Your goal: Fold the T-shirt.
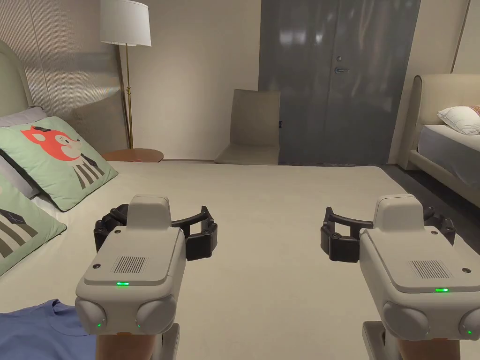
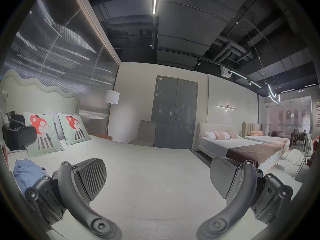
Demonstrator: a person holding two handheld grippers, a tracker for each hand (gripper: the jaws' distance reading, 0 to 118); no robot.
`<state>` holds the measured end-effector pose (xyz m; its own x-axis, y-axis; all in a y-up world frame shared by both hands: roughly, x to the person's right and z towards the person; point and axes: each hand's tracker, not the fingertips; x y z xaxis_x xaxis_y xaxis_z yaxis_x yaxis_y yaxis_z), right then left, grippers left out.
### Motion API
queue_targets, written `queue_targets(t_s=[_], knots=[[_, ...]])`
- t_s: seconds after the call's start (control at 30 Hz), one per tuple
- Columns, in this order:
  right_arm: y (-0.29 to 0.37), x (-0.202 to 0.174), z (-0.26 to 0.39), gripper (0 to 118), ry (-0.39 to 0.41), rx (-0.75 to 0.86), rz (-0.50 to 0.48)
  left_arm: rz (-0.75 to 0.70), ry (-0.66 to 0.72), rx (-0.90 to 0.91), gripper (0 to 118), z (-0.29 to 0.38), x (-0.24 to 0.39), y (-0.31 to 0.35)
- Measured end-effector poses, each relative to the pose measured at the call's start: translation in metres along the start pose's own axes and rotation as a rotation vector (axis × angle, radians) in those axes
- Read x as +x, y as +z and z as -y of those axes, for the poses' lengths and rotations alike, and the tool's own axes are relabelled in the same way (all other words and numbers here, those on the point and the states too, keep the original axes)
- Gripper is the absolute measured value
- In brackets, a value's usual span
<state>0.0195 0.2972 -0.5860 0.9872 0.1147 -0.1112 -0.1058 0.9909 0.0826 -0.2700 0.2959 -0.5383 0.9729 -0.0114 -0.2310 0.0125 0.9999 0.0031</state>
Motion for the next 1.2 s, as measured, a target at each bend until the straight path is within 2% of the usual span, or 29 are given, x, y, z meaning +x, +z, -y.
queue_targets(t_s=[0.27, 0.33, 0.37, 0.4, 0.43, 0.47, 0.5, 0.53, 0.57, 0.6, 0.67, 0.93, 1.07, 1.2], knots=[[0.002, 0.001, -0.001, 118, 0.003, 0.006, 0.006, -0.006, 0.002, -0.002, 110, -0.001, 0.002, 0.002], [0.003, 0.001, -0.001, 117, 0.002, 0.008, 0.004, -0.008, -0.003, -0.005, 103, -0.001, 0.002, 0.002], [0.006, 0.001, -0.002, 111, 0.001, 0.012, 0.007, -0.007, -0.007, -0.006, 91, -0.001, 0.002, 0.002], [0.009, 0.002, -0.002, 90, -0.004, 0.022, 0.000, -0.001, -0.010, -0.005, 67, -0.001, 0.003, 0.003], [0.011, 0.003, -0.003, 67, -0.012, 0.034, -0.013, 0.000, -0.013, -0.001, 48, -0.001, 0.003, 0.004], [0.011, 0.003, -0.003, 38, -0.015, 0.039, -0.019, -0.005, -0.018, 0.000, 31, 0.000, 0.004, 0.003], [0.010, 0.003, -0.004, 21, -0.009, 0.032, -0.014, -0.011, -0.023, -0.001, 21, 0.000, 0.005, 0.002], [0.010, 0.002, -0.004, 14, 0.002, 0.023, 0.001, -0.011, -0.022, -0.002, 17, 0.000, 0.005, 0.002], [0.009, 0.001, -0.004, 14, 0.017, 0.021, 0.032, -0.010, -0.014, -0.001, 17, 0.000, 0.005, 0.003], [0.010, 0.001, -0.003, 2, 0.016, 0.029, 0.033, -0.005, -0.005, 0.000, 7, 0.000, 0.005, 0.004], [0.008, 0.007, -0.002, 1, -0.003, 0.026, 0.016, 0.000, 0.000, -0.003, 1, 0.000, 0.005, 0.005], [0.004, 0.004, -0.003, 1, -0.018, 0.019, 0.006, -0.018, 0.004, -0.010, 1, -0.004, -0.006, 0.009], [-0.008, -0.024, -0.007, 1, -0.057, 0.023, -0.061, -0.100, 0.002, -0.009, 1, -0.011, -0.040, 0.022], [-0.018, -0.075, -0.009, 1, -0.069, 0.034, -0.170, -0.251, 0.005, -0.008, 1, -0.010, -0.094, 0.033]])
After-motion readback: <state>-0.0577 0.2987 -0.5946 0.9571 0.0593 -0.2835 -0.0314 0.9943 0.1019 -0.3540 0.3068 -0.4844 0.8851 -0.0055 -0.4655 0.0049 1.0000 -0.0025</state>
